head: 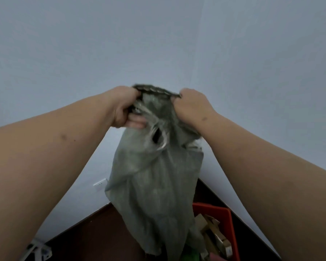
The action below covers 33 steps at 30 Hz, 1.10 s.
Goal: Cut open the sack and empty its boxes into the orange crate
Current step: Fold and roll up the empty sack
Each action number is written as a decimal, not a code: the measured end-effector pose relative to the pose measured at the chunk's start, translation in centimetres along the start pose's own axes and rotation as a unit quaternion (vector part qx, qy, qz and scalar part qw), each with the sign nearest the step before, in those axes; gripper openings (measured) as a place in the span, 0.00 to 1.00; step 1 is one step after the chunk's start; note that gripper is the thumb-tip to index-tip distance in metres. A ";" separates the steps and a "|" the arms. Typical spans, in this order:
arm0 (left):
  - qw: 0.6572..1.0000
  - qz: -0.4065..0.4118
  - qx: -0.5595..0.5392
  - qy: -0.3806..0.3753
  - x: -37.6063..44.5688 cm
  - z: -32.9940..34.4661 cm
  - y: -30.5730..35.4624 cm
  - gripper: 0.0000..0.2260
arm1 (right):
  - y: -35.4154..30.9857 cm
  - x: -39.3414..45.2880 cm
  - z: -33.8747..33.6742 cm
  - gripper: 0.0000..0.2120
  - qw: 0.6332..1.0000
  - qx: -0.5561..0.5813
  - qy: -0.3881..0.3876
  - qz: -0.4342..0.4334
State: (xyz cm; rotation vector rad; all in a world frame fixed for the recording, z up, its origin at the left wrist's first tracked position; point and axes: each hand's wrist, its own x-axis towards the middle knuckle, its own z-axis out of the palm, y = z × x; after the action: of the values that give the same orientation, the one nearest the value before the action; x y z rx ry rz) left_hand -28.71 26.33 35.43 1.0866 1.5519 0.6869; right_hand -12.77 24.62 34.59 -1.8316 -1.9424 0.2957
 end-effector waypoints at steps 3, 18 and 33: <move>0.982 0.073 -0.166 0.061 -0.6 -0.9 2.7 0.17 | -3.3 0.4 -0.8 0.16 0.988 0.144 -0.013 -0.055; 0.966 0.183 -0.182 -0.004 -5.6 -4.1 4.9 0.16 | -5.0 1.5 -1.2 0.14 0.981 0.111 0.110 -0.115; 0.991 0.105 0.061 -0.046 -0.2 -8.9 -8.2 0.25 | -4.7 -1.3 0.3 0.09 0.969 -0.014 -0.237 -0.064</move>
State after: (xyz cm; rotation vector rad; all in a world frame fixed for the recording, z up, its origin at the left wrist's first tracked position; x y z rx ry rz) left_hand -39.58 23.75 30.83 1.3695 1.4281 0.6795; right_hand -17.01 22.99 36.22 -1.7568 -2.3772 0.7223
